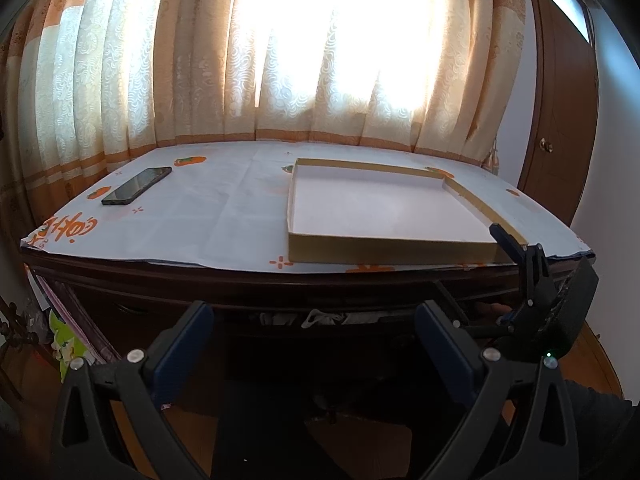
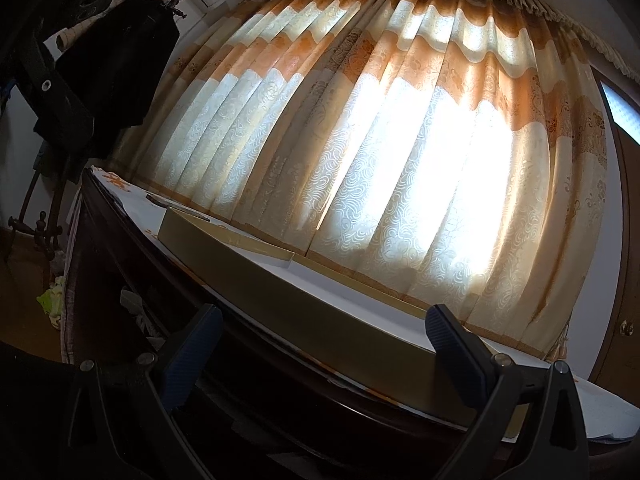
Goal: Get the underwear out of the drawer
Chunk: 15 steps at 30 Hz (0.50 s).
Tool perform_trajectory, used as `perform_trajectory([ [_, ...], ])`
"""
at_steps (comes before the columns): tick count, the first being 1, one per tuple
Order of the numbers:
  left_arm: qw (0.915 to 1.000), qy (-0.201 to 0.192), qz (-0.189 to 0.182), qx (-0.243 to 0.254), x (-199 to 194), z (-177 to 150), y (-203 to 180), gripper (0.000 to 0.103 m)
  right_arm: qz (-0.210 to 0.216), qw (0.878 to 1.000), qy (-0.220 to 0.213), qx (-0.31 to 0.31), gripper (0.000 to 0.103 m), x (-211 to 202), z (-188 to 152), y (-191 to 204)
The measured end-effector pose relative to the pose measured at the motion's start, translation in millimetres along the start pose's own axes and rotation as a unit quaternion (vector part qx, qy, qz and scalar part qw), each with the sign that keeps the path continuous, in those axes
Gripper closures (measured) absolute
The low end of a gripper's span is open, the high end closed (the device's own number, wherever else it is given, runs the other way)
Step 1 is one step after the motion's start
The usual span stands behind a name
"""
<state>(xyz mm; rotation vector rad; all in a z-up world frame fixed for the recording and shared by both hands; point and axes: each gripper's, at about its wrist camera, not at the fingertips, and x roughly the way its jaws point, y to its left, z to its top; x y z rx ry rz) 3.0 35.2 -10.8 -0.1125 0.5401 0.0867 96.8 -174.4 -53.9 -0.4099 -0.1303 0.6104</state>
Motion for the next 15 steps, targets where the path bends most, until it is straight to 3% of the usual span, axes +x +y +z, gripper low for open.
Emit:
perform_trajectory([
  [15,1.0,0.005,-0.002,0.003,-0.4,-0.6,-4.3,0.0,-0.003,1.0,0.014,-0.013,0.001,0.3,-0.1,1.1],
])
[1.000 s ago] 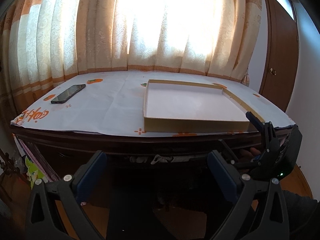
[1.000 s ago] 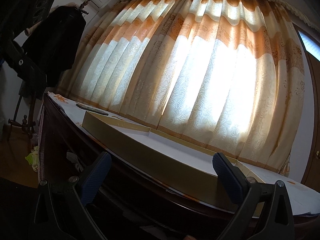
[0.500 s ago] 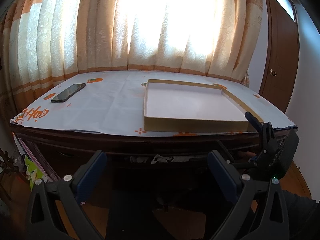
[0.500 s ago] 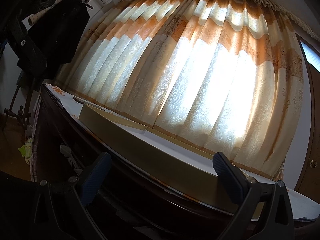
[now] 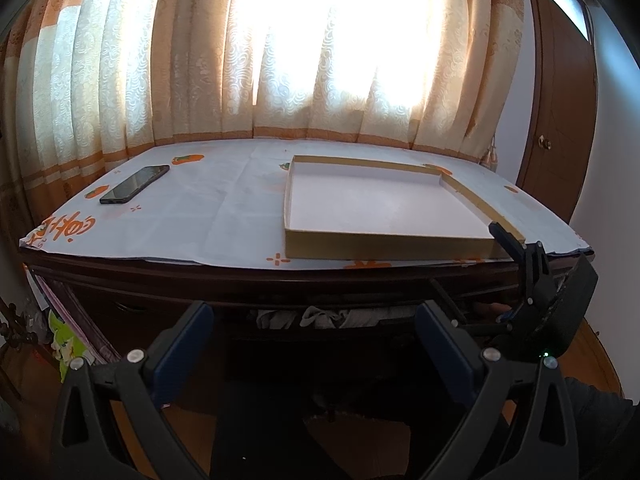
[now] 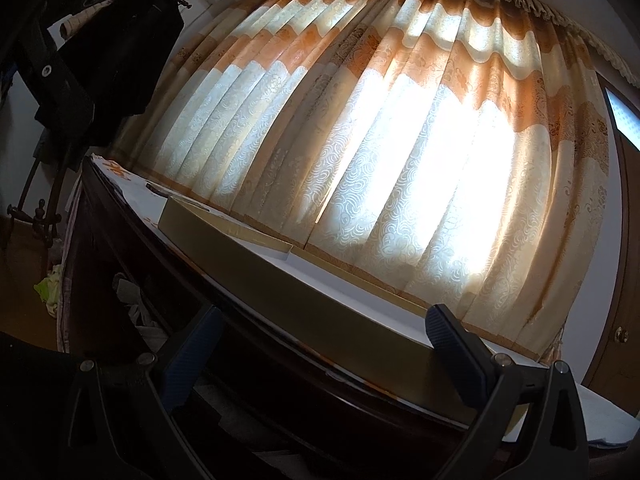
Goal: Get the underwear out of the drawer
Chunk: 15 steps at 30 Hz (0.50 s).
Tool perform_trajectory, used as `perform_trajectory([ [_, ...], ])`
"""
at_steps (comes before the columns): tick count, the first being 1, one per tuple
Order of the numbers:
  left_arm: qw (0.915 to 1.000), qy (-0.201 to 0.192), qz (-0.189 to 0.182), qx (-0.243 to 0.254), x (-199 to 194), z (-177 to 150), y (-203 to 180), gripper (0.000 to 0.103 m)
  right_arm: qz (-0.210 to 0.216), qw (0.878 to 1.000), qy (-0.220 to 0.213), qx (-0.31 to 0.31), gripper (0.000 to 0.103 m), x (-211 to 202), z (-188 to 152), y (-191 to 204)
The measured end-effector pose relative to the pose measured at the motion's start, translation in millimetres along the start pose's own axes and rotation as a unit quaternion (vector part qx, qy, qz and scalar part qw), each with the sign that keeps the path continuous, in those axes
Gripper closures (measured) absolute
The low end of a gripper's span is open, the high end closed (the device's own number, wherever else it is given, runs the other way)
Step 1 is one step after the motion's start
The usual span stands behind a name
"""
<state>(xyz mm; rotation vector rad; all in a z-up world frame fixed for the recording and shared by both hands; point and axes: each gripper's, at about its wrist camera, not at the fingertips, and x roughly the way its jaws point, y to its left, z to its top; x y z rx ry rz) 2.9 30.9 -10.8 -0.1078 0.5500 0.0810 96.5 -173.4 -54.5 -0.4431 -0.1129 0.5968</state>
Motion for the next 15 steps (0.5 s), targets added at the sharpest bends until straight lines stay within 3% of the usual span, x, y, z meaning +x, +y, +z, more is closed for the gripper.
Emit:
perform_trajectory([
  [9,1.0,0.003,0.0,0.0,1.2,-0.4,0.5,0.0,-0.003,1.0,0.014,0.006,0.001,-7.5,1.3,0.6],
  [15,1.0,0.006,-0.001,0.003,2.3,-1.5,-0.9,0.0,0.046,0.996,0.068,-0.021,0.001,-3.0,-5.5,15.8],
])
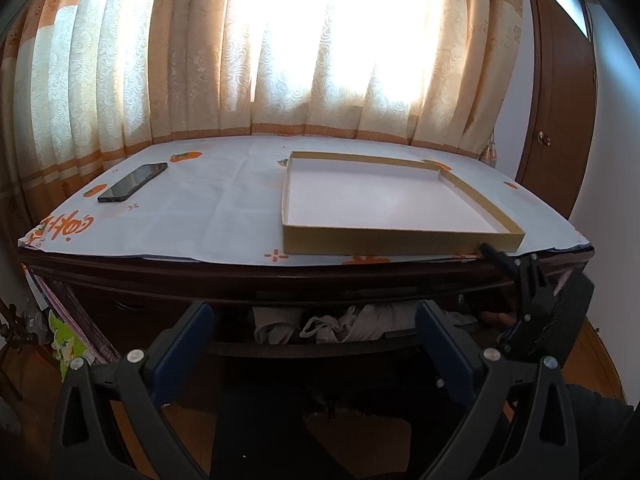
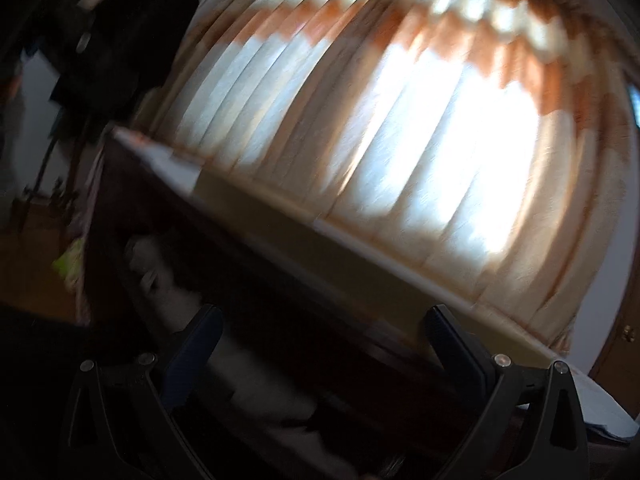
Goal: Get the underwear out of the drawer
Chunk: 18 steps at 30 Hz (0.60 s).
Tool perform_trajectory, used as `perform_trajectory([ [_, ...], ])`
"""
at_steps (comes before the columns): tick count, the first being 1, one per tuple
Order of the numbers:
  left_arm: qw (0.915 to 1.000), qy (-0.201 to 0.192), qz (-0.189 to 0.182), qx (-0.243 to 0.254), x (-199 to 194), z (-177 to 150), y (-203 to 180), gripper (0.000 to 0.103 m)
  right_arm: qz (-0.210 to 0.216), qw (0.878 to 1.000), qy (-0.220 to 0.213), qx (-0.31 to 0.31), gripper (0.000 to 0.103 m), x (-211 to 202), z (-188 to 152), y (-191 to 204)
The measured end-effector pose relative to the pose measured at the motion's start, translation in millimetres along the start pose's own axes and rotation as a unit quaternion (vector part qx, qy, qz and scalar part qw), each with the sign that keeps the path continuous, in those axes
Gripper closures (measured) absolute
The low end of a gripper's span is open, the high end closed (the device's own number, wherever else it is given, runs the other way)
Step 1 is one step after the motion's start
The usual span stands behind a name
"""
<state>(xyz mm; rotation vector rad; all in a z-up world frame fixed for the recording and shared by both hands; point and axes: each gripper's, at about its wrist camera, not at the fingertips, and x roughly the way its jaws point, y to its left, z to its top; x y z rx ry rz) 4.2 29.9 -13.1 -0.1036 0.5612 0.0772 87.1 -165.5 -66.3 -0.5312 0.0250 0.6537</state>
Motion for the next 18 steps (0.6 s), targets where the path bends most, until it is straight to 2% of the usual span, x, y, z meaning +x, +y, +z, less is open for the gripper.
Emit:
perform_trajectory([
  [4,1.0,0.001,0.0,0.0,0.1,-0.2,0.2,0.0,0.006,1.0,-0.002,-0.006,0.001,-5.3,-0.1,2.3],
  [18,1.0,0.005,-0.001,0.004,0.9,-0.4,-4.4,0.0,0.001,0.999,0.014,0.052,0.001,-23.3,-1.7,-11.4],
])
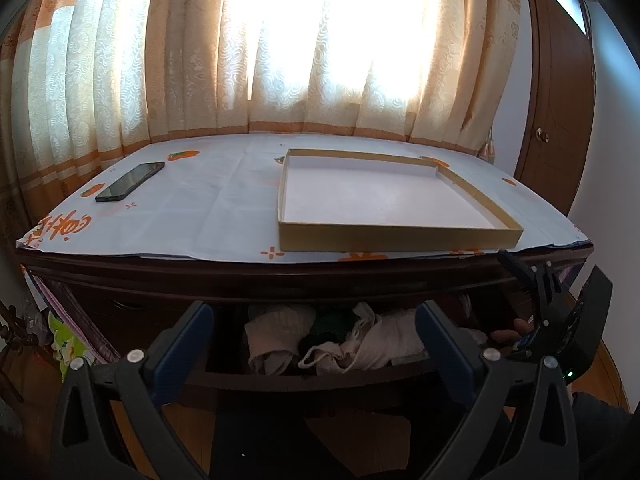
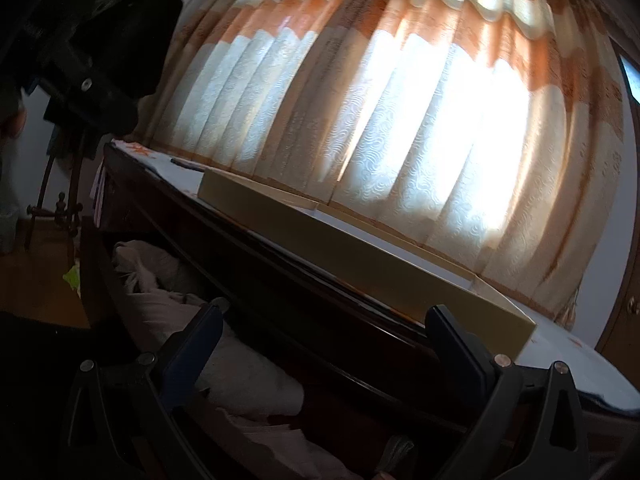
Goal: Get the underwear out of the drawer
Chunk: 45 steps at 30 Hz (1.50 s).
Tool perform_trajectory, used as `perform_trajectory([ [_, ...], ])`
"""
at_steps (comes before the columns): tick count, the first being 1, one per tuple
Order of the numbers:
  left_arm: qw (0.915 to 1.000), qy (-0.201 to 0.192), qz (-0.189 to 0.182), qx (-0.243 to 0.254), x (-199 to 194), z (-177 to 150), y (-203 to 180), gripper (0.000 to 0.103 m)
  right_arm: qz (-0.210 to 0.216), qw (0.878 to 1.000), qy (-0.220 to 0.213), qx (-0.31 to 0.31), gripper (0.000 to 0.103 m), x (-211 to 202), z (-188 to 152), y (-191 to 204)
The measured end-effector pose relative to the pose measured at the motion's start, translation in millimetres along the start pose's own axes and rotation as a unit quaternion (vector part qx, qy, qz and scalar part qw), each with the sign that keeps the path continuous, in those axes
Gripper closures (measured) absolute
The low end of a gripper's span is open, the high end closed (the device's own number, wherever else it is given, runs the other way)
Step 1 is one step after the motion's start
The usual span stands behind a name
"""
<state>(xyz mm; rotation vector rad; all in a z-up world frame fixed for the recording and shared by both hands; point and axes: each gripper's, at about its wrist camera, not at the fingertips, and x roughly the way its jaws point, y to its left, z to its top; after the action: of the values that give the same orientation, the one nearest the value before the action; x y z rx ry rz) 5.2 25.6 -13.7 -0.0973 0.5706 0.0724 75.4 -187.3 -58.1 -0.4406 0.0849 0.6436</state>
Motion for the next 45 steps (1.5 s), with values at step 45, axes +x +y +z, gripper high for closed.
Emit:
perform_trajectory([
  [45,1.0,0.004,0.005,0.0,-0.7,7.3,15.3,0.0,0.045,0.996,0.064,0.046,0.001,-42.0,-3.5,12.2],
])
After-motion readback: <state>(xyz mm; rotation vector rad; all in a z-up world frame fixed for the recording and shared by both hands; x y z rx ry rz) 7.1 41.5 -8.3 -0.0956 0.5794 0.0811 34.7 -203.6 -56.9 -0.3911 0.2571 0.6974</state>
